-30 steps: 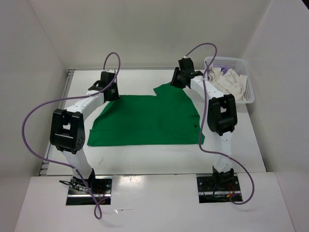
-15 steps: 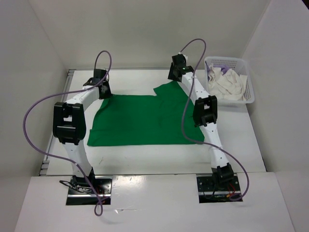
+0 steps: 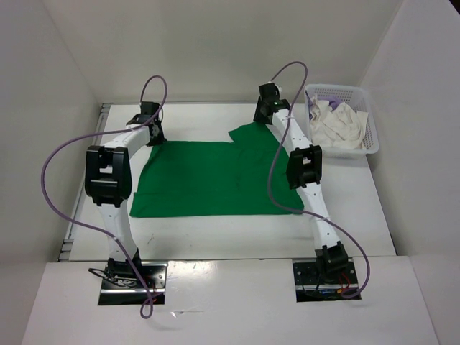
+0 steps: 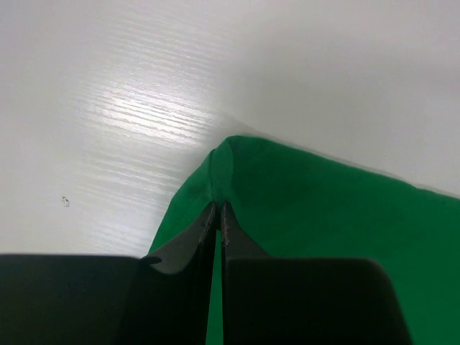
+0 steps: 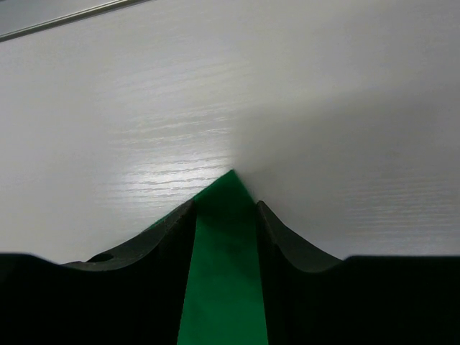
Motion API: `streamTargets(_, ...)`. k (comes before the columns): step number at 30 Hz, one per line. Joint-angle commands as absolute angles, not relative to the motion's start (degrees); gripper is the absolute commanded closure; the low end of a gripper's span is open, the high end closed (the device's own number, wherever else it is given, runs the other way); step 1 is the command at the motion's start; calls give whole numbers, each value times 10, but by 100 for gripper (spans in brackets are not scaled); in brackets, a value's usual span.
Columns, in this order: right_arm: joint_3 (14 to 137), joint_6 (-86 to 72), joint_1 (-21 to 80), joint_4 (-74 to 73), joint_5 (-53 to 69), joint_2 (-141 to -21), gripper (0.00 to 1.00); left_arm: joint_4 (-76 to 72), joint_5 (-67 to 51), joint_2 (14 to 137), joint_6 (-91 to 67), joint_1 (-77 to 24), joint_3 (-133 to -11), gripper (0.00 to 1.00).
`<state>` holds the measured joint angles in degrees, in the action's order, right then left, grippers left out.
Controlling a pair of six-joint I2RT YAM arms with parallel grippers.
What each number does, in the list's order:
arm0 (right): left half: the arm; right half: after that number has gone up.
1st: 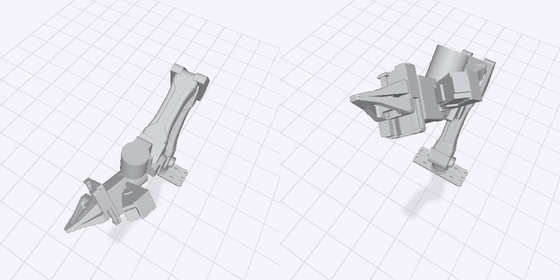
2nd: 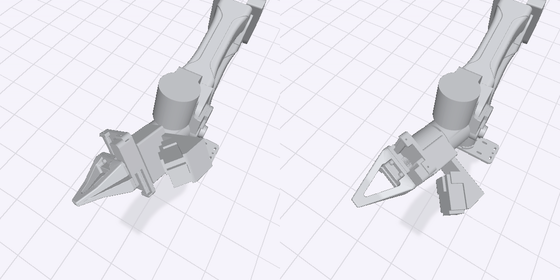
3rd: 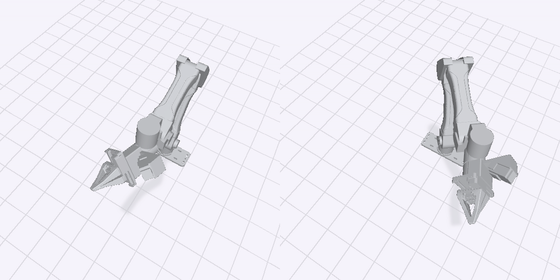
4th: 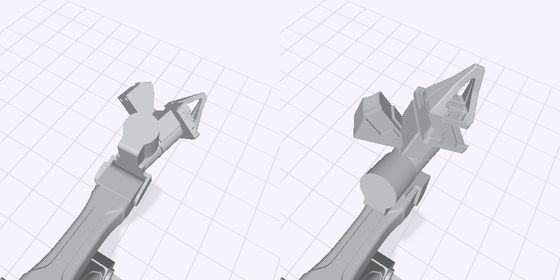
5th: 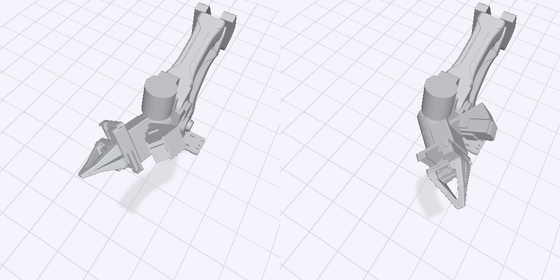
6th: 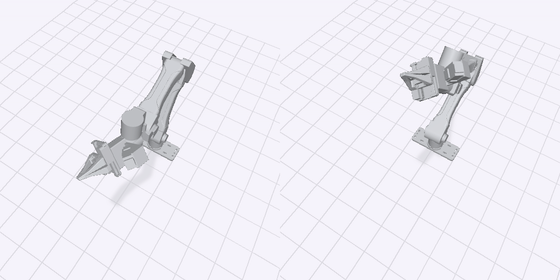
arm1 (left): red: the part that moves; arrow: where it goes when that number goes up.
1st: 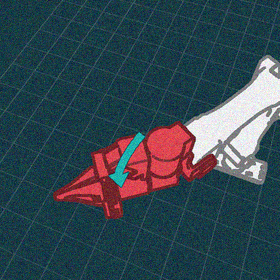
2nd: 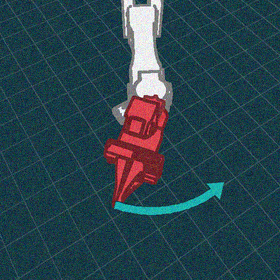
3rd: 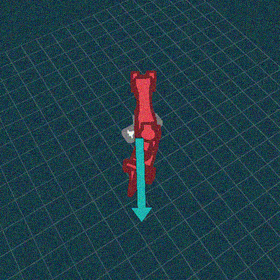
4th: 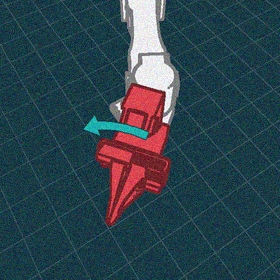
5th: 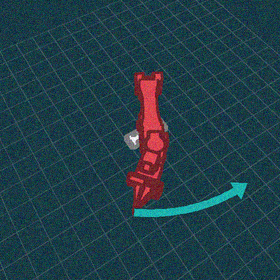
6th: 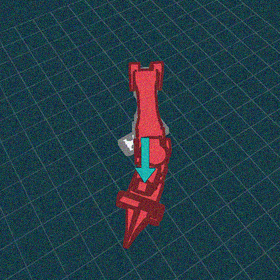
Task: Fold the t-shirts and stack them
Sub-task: Grap the side of the flattened tshirt furthest away from the robot with both arms
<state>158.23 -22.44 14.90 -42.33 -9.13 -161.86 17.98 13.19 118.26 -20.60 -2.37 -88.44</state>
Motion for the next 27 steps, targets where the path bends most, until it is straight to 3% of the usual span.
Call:
streamTargets(1, 1610, -223, 139, -432, -78, -1633, 56, 171, 154, 1194, -186, -20, -915, 91)
streamTargets(10, 1616, -223, 134, -426, -77, -1650, 56, 171, 159, 1205, -186, -20, -948, 91)
streamTargets(14, 1622, -229, 134, -426, -60, -1656, 67, 177, 159, 1205, -181, -20, -948, 91)
streamTargets(21, 1651, -246, 134, -437, -26, -1634, 97, 171, 170, 1193, -170, -20, -930, 91)
streamTargets(27, 1602, -247, 128, -471, 19, -1528, 100, 160, 171, 1159, -170, -20, -893, 91)
